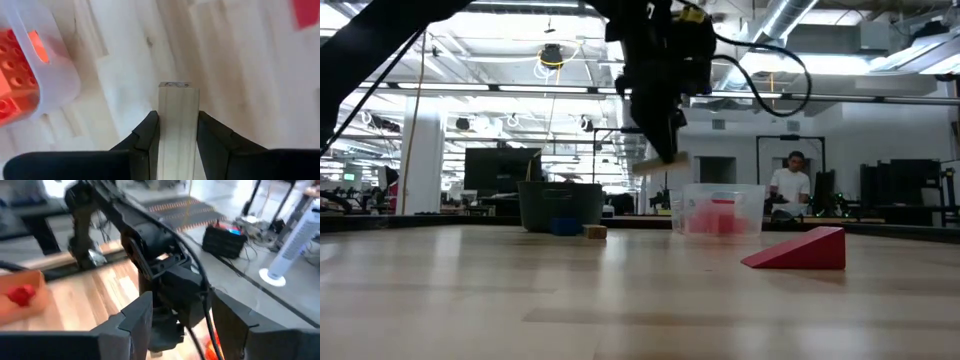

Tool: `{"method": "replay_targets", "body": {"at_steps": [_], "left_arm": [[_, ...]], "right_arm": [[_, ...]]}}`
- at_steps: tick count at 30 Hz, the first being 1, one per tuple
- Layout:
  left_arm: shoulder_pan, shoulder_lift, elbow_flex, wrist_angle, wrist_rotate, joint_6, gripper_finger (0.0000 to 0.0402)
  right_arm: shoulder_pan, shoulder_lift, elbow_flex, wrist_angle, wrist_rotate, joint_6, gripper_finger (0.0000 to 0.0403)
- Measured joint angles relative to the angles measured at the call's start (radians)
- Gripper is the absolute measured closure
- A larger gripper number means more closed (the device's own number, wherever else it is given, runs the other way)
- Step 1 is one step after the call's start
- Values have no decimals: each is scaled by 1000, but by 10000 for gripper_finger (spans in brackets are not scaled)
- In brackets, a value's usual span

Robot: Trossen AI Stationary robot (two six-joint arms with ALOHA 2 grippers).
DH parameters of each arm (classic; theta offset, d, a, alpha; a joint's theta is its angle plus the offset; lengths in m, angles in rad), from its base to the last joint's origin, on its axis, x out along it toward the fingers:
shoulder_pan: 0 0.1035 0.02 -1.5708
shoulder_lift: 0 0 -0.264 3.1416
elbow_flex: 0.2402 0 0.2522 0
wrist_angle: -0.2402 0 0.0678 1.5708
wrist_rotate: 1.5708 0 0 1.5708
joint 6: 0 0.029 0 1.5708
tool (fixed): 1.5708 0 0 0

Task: Sort blocks
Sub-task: Put the brown block into the bottom transparent bin

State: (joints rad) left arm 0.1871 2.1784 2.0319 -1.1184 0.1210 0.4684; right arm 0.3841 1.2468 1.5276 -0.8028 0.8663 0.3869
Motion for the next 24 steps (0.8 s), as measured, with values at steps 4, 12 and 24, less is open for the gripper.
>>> {"method": "replay_targets", "body": {"at_steps": [4,12,24], "left_arm": [[5,-43,2,23,44,-84,308],[5,-184,4,282,35,-153,308],[-29,-332,3,704,16,-281,308]], "right_arm": [[85,-89,1,-12,16,-3,217],[218,-173,-13,-15,-166,47,219],[125,-149,-66,-30,-135,24,219]]}}
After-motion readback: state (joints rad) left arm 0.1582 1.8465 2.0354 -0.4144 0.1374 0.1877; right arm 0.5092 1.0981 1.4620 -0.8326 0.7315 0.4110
